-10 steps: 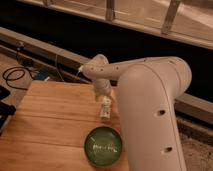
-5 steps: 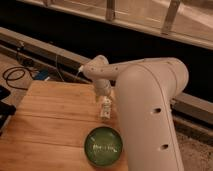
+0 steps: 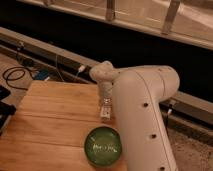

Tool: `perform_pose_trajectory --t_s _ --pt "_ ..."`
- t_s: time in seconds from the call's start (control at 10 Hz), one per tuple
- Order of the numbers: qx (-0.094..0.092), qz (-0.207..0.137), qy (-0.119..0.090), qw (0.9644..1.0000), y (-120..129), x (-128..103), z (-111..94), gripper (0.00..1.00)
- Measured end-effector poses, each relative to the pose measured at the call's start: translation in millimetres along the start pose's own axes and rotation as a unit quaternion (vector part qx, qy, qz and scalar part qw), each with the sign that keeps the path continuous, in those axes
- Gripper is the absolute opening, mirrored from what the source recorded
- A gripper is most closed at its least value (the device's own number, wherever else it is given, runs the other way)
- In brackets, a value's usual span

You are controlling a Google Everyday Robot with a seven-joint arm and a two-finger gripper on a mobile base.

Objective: Place the bottle in the ceramic bowl

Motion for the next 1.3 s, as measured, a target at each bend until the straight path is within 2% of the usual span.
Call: perform_pose_trajectory --t_s 0.2,0.3,0.5,0.8,1.0,1.2,1.3 --pt "-0.005 0.001 0.021 0.9998 4 1 11 0.63" --pt "-0.008 0.005 0.027 0.9996 2 2 12 0.55" --pt "-0.009 0.004 0.027 0.9996 4 3 11 0.32" --pt "-0.010 0.004 0.025 0.9996 3 3 10 0.03" --pt "-0.021 0.010 0.009 0.9997 -4 3 -5 0.00" --pt "-0.030 0.008 -0.016 0.9994 -12 6 -39 0.00" --pt "-0.030 0.007 -0.032 0.9990 -18 9 -63 0.00"
